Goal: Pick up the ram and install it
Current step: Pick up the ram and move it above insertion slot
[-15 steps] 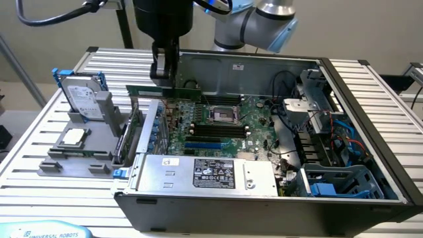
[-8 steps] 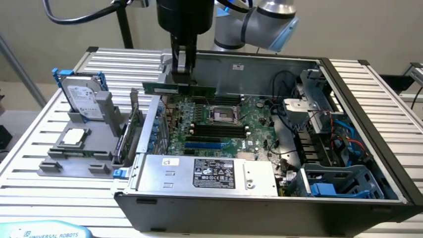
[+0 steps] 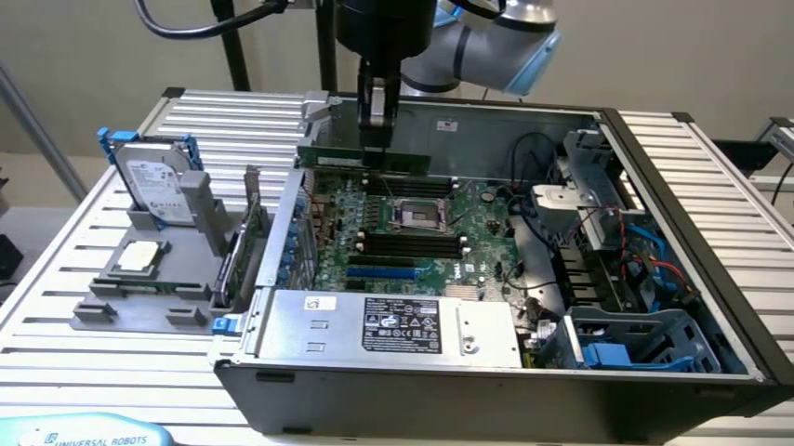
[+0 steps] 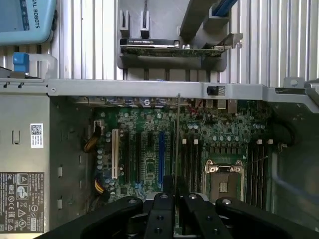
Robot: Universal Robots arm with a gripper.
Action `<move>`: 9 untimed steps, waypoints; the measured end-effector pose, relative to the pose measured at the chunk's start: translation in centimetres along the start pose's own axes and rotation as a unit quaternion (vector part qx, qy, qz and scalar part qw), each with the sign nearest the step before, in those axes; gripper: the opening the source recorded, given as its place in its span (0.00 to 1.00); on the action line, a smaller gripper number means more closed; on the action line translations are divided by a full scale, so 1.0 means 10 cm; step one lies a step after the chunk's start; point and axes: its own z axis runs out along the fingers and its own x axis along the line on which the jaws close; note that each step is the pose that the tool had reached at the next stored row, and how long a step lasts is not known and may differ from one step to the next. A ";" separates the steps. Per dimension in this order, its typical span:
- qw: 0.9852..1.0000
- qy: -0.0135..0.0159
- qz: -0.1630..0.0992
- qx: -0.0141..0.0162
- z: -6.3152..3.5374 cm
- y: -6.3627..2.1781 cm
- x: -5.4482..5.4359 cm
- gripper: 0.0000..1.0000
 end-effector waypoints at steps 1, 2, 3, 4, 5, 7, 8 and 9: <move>1.000 0.000 0.000 0.000 0.004 -0.029 -0.03 0.14; 1.000 0.000 0.000 0.000 0.009 -0.057 -0.05 0.14; 1.000 0.000 0.000 0.000 0.014 -0.086 -0.08 0.14; 1.000 0.000 0.000 0.000 0.020 -0.116 -0.10 0.14; 1.000 0.000 0.000 0.000 0.028 -0.148 -0.13 0.14; 1.000 0.000 0.000 0.000 0.052 -0.211 -0.18 0.14; 1.000 0.000 0.000 0.000 0.066 -0.241 -0.20 0.14; 1.000 0.000 0.000 0.000 0.084 -0.276 -0.22 0.14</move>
